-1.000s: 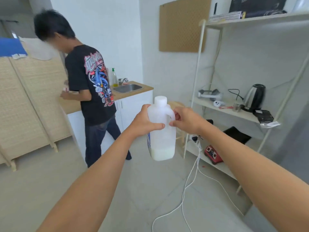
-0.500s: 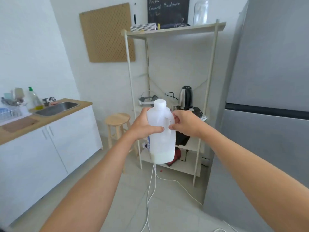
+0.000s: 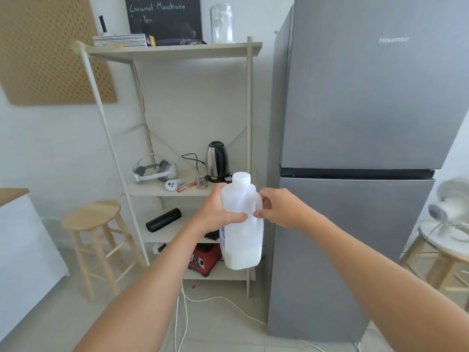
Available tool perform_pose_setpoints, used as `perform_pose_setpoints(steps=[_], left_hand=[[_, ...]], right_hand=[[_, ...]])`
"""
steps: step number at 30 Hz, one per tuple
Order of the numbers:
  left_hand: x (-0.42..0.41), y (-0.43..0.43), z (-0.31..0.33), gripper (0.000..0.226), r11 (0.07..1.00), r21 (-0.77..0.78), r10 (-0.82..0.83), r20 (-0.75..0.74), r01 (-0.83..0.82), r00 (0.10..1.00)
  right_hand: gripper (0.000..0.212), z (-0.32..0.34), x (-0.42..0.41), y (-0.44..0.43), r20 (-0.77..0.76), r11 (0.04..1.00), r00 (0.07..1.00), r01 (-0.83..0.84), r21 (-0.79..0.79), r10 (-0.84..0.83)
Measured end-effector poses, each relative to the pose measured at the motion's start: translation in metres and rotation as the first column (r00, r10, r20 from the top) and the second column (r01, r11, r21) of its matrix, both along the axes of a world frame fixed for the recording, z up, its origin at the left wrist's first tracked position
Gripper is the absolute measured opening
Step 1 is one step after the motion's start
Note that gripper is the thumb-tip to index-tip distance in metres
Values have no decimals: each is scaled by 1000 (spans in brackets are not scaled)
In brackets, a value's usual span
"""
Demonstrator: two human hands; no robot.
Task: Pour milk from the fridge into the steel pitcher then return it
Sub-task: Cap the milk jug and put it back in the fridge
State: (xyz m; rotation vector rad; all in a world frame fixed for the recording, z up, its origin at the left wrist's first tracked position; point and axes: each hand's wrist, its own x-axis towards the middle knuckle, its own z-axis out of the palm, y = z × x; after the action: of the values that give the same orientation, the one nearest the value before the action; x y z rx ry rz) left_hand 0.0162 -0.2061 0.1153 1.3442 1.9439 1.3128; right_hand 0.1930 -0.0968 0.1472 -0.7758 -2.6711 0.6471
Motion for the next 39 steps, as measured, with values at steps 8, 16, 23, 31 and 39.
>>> perform_pose_setpoints(steps=[8, 16, 23, 31, 39], left_hand=[[-75, 88, -28, 82, 993, -14, -116, -12, 116, 993], [-116, 148, -46, 81, 983, -21, -184, 20, 184, 983], [-123, 175, -55, 85, 981, -19, -194, 32, 194, 981], [-114, 184, -59, 84, 979, -42, -201, 2, 201, 980], [-115, 189, -59, 88, 975, -50, -215, 21, 216, 976]], right_hand=[[48, -9, -42, 102, -24, 908, 908, 419, -2, -419], [67, -52, -71, 188, 158, 801, 817, 471, 370, -554], [69, -72, -83, 224, 164, 775, 791, 497, 390, -590], [66, -68, -77, 226, 108, 821, 851, 452, 349, -514], [69, -67, -62, 202, 6, 815, 857, 487, 314, -515]])
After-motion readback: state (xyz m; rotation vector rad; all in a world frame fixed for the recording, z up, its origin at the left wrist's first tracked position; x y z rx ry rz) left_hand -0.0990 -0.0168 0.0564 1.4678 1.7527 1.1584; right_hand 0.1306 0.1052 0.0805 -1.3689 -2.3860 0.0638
